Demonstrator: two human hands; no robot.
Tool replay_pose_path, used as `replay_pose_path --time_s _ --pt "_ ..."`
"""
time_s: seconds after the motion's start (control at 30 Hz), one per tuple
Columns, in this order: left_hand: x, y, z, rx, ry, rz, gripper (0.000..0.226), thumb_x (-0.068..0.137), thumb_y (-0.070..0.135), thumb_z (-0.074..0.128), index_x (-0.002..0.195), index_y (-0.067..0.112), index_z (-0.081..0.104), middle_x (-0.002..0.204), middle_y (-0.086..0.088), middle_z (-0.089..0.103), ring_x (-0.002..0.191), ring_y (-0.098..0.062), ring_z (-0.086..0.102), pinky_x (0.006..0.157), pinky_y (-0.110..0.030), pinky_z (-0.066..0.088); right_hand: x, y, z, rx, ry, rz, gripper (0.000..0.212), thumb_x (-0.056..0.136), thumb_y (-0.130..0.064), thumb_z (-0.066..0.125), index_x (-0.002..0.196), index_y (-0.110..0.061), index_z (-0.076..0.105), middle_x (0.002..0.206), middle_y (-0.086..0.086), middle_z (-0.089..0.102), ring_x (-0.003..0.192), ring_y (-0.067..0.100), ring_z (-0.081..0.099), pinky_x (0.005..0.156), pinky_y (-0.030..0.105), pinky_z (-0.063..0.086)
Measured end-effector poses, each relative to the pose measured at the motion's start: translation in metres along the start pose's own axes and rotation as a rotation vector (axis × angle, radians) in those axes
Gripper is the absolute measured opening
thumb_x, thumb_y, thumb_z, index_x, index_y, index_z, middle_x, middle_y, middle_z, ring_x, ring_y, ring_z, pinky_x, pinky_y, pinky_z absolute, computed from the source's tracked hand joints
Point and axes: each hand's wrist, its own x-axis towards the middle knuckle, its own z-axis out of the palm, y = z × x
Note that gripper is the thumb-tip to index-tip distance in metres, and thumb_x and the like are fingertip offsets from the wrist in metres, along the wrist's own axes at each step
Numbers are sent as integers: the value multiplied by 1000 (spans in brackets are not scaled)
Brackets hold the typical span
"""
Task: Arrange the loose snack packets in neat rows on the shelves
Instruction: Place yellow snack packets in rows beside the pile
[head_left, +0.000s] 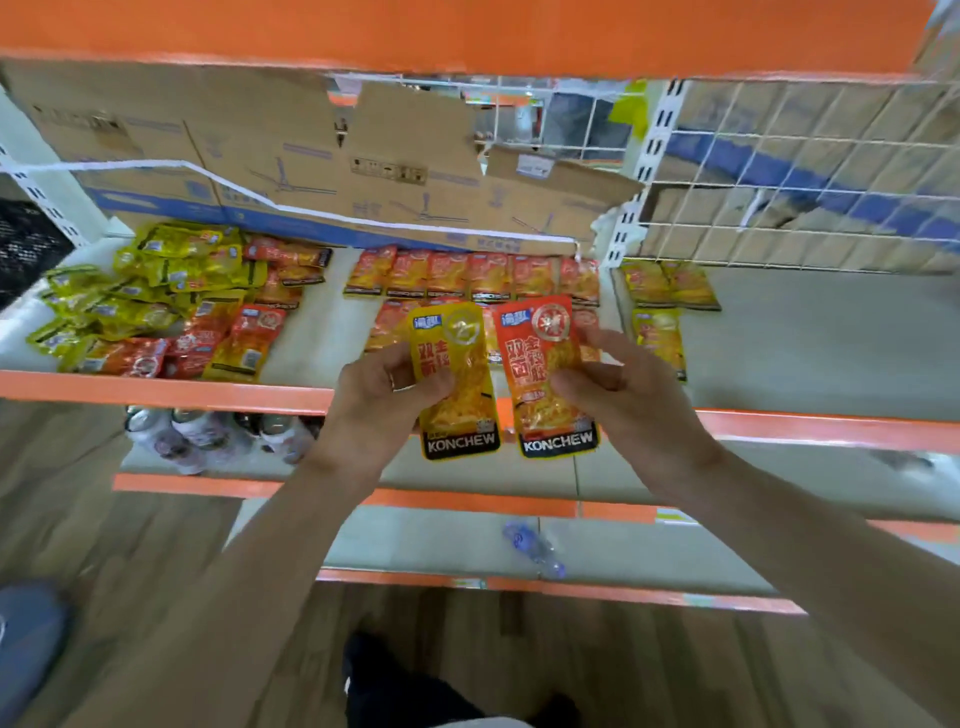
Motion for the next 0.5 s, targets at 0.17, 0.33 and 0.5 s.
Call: replay_pose_path --time_s 0.17,0.33,0.5 --pt "-17 -4 52 -53 12 -79 16 88 2 71 88 18 76 79 1 76 71 -13 71 80 -40 59 -7 8 -50 35 105 69 21 87 -1 70 77 -19 75 76 -1 72 74 14 63 79 37 50" --pt "-12 -2 86 -32 -26 -111 18 88 2 71 86 18 79 88 -6 78 81 -18 73 83 -37 60 -9 11 -79 138 181 146 15 88 1 66 87 -11 74 88 8 75 81 21 68 86 41 55" --pt "11 -5 111 12 -76 -117 2 84 14 76 82 15 76 89 -17 71 82 -25 65 91 -52 53 -4 13 -99 130 259 173 15 89 3 64 89 -10 72 83 5 76 74 16 70 76 32 59"
